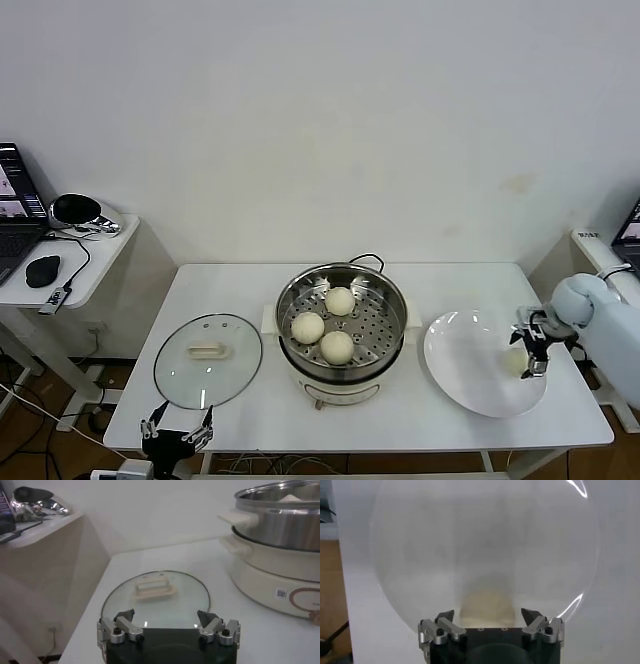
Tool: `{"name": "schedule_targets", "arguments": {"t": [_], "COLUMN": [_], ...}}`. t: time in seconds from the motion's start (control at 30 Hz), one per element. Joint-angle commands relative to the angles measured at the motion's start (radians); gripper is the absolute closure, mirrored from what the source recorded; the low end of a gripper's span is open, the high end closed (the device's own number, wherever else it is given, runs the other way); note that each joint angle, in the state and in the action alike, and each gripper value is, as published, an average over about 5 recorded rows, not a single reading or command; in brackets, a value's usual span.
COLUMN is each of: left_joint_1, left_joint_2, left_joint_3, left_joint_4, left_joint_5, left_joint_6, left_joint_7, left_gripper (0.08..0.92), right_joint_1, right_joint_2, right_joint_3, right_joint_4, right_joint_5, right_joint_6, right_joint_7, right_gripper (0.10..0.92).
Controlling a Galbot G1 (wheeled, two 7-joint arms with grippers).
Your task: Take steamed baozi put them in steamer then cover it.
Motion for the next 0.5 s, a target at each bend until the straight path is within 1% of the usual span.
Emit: {"name": "schedule_targets", "arguments": {"t": [0.03, 0.13, 0.37, 0.5], "left_joint_1": [-0.001, -0.002, -0.001, -0.003], "left_joint_2": [0.000, 0.000, 0.000, -0.001], "left_joint_3": [0.002, 0.003, 0.002, 0.003], "left_joint_4": [0.002, 0.003, 0.003, 0.001], "left_joint_5": [0.000, 0.000, 0.000, 0.000], "left_joint_6": [0.000, 0.000, -0.001, -0.001], "left_joint_7": [0.001, 0.001, 0.001, 0.000], "left_gripper": [0.177, 0.177, 0.177, 0.177], "right_joint_1": [0.003, 0.002, 0.001, 0.003], "right_joint_2": [0.021, 0.020, 0.008, -0.014], "right_joint_3": [-0.003, -0.002, 0.002, 0.004], "right_joint_4": [-0.025, -0.027, -0.015, 0.013], "right_joint_5": [-0.013, -0.010, 0.001, 0.016], "right_joint_6": [0.007, 0.006, -0.003, -0.021], "right_joint_7": [0.008, 0.006, 0.001, -0.011], "right_gripper": [0.207, 0.254, 0.452, 0.506]}}
